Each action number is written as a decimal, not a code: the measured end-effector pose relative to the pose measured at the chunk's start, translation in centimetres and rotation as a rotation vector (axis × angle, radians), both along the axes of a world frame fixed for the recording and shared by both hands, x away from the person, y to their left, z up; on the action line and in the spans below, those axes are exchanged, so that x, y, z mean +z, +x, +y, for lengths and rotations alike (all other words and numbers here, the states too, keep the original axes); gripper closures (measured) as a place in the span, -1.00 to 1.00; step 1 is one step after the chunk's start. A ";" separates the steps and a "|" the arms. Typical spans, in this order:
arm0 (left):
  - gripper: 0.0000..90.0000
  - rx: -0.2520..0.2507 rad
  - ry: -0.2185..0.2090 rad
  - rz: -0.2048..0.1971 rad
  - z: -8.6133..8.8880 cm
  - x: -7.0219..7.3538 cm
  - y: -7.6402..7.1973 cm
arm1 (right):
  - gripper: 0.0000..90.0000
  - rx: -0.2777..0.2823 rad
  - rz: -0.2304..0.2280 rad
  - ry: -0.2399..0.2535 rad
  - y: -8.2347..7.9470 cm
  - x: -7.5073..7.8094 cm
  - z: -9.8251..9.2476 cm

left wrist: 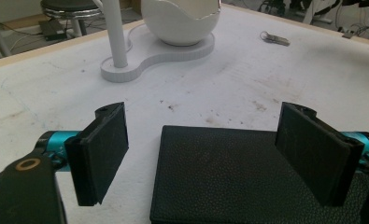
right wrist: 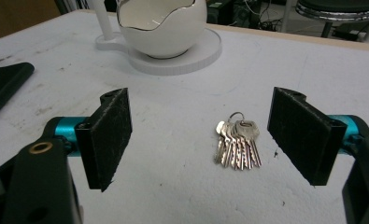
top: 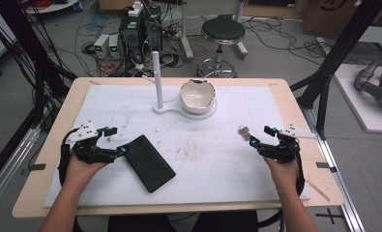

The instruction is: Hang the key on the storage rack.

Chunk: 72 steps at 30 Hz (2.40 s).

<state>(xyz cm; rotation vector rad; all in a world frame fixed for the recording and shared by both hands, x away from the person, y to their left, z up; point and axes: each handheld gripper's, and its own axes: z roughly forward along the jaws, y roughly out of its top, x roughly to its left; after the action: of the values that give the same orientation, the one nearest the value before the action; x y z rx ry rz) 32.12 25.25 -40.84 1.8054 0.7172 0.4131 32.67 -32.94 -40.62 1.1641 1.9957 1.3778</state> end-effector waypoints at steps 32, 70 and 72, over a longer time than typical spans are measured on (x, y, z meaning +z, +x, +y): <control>-0.62 0.046 -0.025 -0.011 1.7 -0.1 -0.2 | -0.17 -0.034 0.154 -0.098 5.1 -0.2 0.1; -0.62 0.047 0.017 0.017 0.9 -0.4 -0.1 | 1.00 0.048 0.362 -0.254 11.6 -1.4 3.0; -0.62 0.047 0.015 0.017 0.8 -0.4 -0.1 | 1.00 0.047 0.333 -0.225 11.2 -0.7 2.8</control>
<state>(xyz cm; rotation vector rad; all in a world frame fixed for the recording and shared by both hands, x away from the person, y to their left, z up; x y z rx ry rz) 32.04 26.09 -41.23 1.8112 0.7713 0.4357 43.89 -30.14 -41.29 1.3145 2.3492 0.9964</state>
